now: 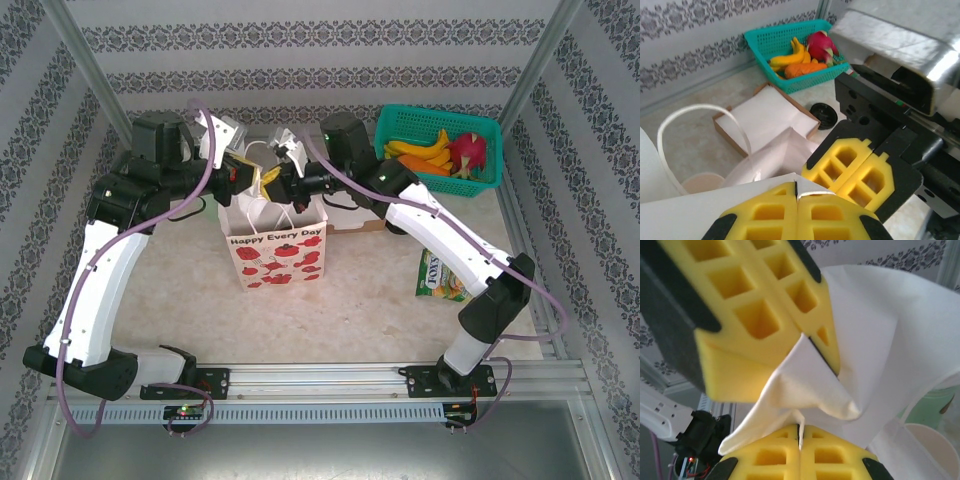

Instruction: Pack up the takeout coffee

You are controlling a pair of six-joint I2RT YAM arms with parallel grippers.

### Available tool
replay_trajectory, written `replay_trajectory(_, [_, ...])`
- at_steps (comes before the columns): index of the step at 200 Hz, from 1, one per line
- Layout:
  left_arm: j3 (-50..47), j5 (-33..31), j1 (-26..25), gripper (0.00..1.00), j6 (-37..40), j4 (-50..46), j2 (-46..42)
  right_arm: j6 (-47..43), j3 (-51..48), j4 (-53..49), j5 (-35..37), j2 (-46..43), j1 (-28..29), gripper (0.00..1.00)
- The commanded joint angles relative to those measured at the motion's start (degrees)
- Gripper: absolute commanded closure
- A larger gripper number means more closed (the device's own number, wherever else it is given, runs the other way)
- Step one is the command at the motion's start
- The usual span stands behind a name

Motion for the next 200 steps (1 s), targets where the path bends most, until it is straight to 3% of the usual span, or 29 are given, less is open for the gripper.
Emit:
replay_trajectory(1, [-0.2, 3.3, 0.6, 1.0, -2.3, -5.5, -0.7, -2.7, -2.3, -1.0, -4.9, -3.6, -0.1, 1.0])
replay_trajectory(39, [-2.0, 4.2, 0.6, 1.0, -1.5, -6.9, -1.4, -4.4, -4.4, -0.5, -0.6, -5.3, -0.3, 0.74])
replay_trajectory(66, [-1.8, 6.6, 0.6, 1.0, 0.0, -7.4, -0.9, -7.9, -2.9, -0.7, 0.0, -4.7, -0.2, 0.69])
replay_trajectory(81, [-2.3, 9.1, 0.6, 1.0, 0.2, -6.8, -0.9, -10.1, -2.2, -1.3, 0.1, -3.6, -0.2, 0.61])
replay_trajectory(127, [-2.3, 10.7, 0.6, 1.0, 0.1, -5.6, -0.1, -17.7, -2.2, 0.2, -8.5, -1.5, -0.1, 0.37])
replay_trajectory(170, [-2.1, 12.6, 0.7, 1.0, 0.4, -5.2, 0.3, -22.0, 0.1, -0.1, -8.6, 1.4, 0.5, 0.37])
replay_trajectory(200, [-2.7, 13.2, 0.7, 1.0, 0.3, -4.3, 0.0, -22.5, 1.7, -0.9, -10.0, 2.8, 0.4, 0.53])
